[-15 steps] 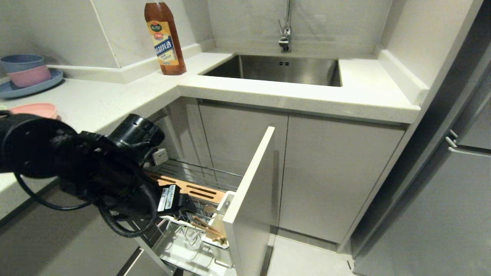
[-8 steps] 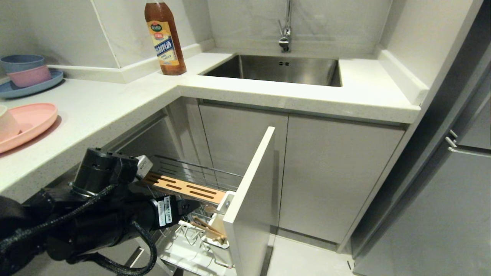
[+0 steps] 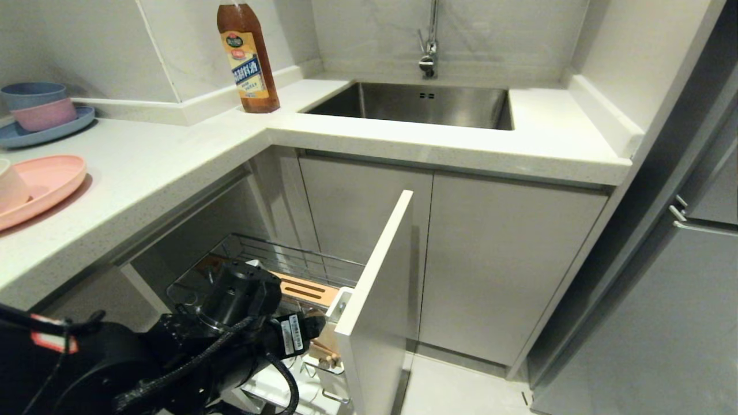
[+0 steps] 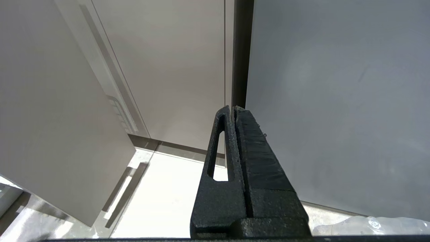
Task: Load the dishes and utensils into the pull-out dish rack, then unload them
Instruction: Take the chopsticks out of the cupboard
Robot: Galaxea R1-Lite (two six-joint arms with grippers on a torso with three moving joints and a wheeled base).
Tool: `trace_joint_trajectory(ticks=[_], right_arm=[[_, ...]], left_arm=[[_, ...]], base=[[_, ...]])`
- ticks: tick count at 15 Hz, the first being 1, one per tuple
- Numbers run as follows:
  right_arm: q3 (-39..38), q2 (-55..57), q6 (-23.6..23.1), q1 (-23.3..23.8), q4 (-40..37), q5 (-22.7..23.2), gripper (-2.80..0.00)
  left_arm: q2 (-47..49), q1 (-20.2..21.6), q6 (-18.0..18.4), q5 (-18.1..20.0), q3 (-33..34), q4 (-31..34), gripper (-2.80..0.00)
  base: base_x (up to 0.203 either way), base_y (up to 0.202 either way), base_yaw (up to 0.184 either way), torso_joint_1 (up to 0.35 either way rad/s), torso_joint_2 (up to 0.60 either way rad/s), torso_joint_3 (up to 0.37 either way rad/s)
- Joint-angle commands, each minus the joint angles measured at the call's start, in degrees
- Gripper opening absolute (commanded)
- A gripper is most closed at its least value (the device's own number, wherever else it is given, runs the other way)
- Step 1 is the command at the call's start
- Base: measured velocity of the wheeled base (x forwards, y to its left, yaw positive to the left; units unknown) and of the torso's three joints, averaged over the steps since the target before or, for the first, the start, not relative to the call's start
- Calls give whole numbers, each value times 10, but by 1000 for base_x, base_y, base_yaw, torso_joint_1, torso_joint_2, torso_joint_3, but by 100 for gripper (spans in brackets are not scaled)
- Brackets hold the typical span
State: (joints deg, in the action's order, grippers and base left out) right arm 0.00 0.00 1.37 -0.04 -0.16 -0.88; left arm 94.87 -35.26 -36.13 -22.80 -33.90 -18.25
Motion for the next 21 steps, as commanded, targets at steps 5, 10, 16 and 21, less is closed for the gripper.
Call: trace_joint_trajectory(ticks=[5, 10, 16, 21], right_arm=[[-2, 0, 0, 0, 1, 0, -280], [-1, 0, 0, 0, 0, 0, -280], [-2, 0, 0, 0, 0, 0, -280], [-2, 0, 0, 0, 0, 0, -280]], left_arm=[[95, -2, -46, -41, 0, -48, 0], [99, -3, -69, -53, 0, -47, 0], [101, -7, -76, -53, 0, -47, 0], [107, -7, -78, -53, -5, -48, 0]], base=[[0, 0, 0, 0, 0, 0], [0, 0, 0, 0, 0, 0], [0, 0, 0, 0, 0, 0], [0, 0, 0, 0, 0, 0]])
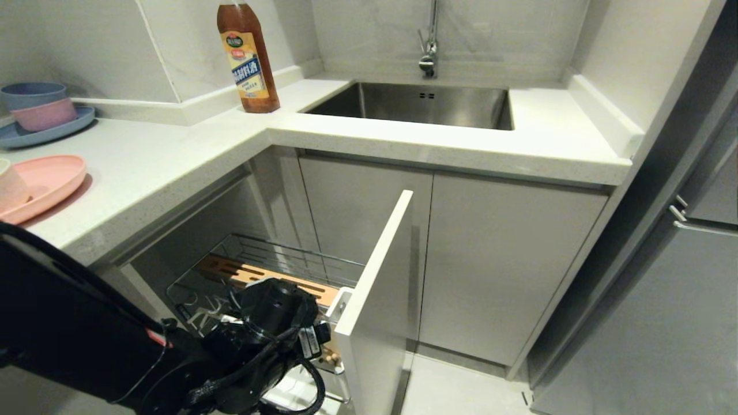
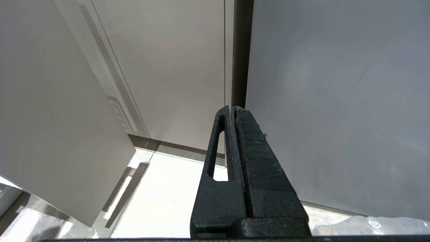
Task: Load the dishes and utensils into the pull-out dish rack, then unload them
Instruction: Take the chopsticks out of the cupboard
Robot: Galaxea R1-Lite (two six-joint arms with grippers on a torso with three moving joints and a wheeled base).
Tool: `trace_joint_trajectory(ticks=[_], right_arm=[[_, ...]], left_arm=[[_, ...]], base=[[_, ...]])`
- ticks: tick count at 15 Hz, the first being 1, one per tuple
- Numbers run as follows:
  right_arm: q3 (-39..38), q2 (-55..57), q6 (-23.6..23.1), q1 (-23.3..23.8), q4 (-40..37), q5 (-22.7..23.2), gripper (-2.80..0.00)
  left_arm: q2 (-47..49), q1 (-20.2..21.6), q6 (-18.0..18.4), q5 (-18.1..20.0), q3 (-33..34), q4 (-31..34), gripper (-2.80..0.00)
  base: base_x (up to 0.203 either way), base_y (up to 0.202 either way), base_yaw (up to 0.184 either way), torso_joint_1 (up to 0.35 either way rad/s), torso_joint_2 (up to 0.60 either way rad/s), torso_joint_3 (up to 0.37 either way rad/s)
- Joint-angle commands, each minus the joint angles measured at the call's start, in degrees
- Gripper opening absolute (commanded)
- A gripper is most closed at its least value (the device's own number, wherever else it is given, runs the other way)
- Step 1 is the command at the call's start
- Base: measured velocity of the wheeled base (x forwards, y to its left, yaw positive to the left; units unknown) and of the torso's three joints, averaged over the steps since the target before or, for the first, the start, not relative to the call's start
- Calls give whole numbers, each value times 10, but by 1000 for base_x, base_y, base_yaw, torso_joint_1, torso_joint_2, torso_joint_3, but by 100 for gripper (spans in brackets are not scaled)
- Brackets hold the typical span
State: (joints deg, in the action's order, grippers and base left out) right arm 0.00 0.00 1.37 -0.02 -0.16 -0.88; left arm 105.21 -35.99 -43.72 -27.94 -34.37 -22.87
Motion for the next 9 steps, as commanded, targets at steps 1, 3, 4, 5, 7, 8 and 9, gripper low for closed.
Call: trace_joint_trajectory(ticks=[1, 3, 4, 5, 7, 8, 9], right_arm=[[-2, 1, 0, 0, 0, 0, -280], [-1, 0, 0, -1, 0, 0, -280], [-1, 0, 0, -1, 0, 0, -280], [-1, 0, 0, -1, 0, 0, -280], [-1, 0, 0, 0, 0, 0, -280], [-2, 0, 0, -1, 0, 0, -280], [-1, 0, 0, 0, 0, 0, -280]], left_arm=[[4, -3, -4, -1, -1, -2, 0], [7, -5, -5, -2, -1, -2, 0], [10, -6, -5, -1, -1, -2, 0], [11, -6, -5, -1, -2, -3, 0], [16, -7, -5, -1, -1, -10, -267], [16, -7, -5, -1, -1, -11, -280], [16, -7, -5, -1, -2, -11, -280]], base=[[0, 0, 0, 0, 0, 0], [0, 0, 0, 0, 0, 0], [0, 0, 0, 0, 0, 0], [0, 0, 0, 0, 0, 0], [0, 0, 0, 0, 0, 0], [0, 0, 0, 0, 0, 0], [0, 0, 0, 0, 0, 0]])
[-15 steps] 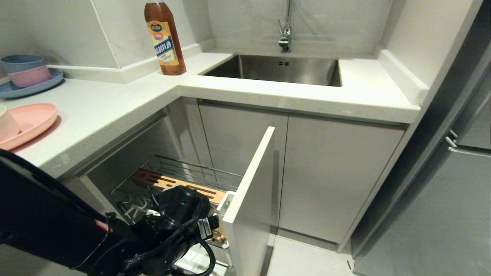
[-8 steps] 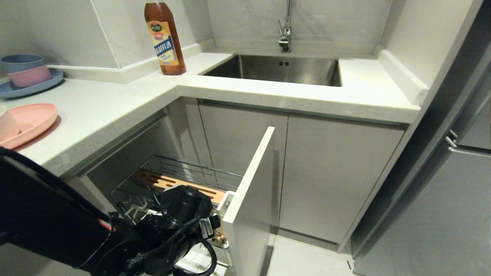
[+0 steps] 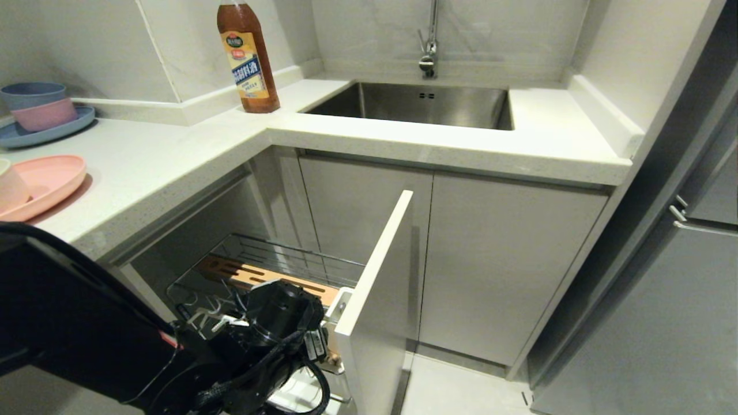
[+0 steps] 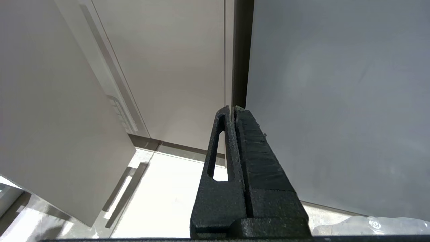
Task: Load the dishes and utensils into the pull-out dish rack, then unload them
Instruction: Take the chopsticks out of the cupboard
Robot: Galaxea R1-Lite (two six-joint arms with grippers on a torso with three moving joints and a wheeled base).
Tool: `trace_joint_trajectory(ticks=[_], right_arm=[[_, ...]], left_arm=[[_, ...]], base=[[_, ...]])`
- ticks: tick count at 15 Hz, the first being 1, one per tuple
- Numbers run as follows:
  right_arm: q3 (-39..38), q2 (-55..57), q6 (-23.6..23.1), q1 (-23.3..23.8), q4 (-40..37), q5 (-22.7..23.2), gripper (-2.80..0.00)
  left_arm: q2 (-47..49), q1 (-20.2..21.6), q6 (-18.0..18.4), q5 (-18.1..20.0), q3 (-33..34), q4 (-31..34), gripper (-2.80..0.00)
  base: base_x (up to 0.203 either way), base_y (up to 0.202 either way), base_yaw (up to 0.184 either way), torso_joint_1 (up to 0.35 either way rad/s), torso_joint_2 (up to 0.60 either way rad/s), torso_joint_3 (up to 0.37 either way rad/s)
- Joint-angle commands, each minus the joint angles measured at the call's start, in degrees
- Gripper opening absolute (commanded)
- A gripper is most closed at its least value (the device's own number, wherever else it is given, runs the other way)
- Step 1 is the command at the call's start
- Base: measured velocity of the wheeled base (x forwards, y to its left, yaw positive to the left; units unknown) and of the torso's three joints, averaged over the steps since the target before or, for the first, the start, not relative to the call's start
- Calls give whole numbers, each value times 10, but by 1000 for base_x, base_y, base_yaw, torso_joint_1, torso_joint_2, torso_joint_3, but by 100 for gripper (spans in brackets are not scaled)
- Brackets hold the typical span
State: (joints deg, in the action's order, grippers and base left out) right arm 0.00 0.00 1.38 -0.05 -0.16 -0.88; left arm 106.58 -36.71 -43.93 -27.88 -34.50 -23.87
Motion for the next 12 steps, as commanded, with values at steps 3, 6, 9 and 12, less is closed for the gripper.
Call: trace_joint_trajectory(ticks=[3, 6, 9, 12], right_arm=[[-1, 0, 0, 0, 0, 0, -280], [-1, 0, 0, 0, 0, 0, -280], [-1, 0, 0, 0, 0, 0, -280], [-2, 0, 0, 0, 0, 0, -280]], left_arm=[[2, -4, -3, -2, 0, -1, -280], [2, -6, -4, -2, 0, 0, -280], [2, -14, -15, -2, 1, 3, -280], [-7, -19, -17, -3, -1, 3, -280]], base=[[0, 0, 0, 0, 0, 0], [0, 0, 0, 0, 0, 0], [0, 0, 0, 0, 0, 0], [0, 0, 0, 0, 0, 0]])
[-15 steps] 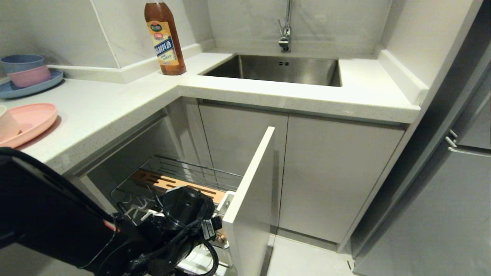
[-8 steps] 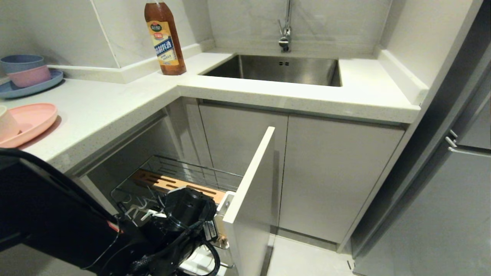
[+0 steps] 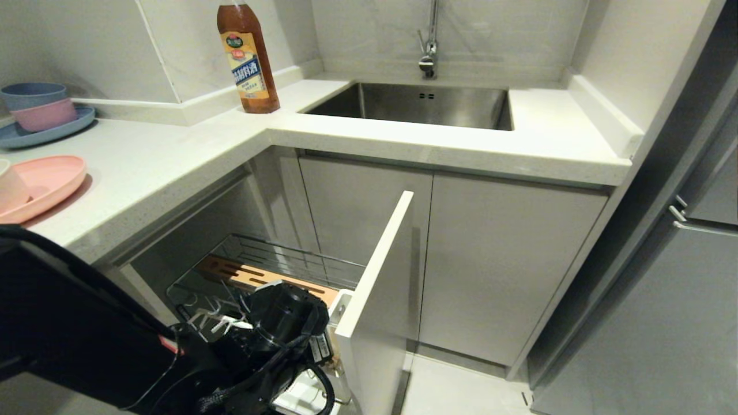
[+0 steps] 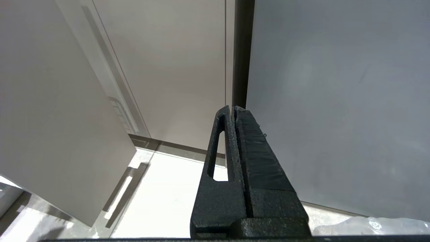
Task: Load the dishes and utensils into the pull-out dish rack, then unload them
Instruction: Take the chopsticks out of the cupboard
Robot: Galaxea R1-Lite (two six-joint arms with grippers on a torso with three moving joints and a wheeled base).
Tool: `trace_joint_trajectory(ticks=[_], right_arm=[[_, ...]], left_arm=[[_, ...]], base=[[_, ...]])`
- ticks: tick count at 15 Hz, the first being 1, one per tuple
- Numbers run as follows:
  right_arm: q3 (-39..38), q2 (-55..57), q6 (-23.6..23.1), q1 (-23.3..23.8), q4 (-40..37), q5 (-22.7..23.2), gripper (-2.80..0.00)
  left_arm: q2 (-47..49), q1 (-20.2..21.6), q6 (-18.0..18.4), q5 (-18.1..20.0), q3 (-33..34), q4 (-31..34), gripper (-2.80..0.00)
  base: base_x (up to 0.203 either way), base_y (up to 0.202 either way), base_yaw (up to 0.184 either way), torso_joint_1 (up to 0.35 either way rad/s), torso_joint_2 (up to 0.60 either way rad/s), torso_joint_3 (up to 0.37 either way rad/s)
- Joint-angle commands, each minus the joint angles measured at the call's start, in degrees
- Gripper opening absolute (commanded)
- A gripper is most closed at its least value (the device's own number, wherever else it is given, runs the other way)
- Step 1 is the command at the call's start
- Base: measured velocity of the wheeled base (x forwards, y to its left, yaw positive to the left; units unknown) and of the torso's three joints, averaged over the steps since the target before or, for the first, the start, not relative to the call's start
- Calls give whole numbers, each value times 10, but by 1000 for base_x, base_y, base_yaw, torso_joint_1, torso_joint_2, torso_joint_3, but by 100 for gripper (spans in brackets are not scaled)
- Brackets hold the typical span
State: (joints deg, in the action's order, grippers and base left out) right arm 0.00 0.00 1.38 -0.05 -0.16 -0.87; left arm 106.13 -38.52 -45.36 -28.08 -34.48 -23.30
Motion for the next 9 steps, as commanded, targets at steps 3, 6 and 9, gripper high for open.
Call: trace_joint_trajectory(ticks=[3, 6, 9], right_arm=[[-1, 0, 0, 0, 0, 0, -280], [-2, 0, 0, 0, 0, 0, -280], [-2, 0, 0, 0, 0, 0, -280]], left_arm=[[-47, -2, 5, -22, -12, 0, -280], [-87, -2, 34, -44, -21, 0, -280], [-115, -2, 50, -52, -22, 0, -280]], base=[[0, 0, 0, 0, 0, 0], [0, 0, 0, 0, 0, 0], [0, 0, 0, 0, 0, 0]])
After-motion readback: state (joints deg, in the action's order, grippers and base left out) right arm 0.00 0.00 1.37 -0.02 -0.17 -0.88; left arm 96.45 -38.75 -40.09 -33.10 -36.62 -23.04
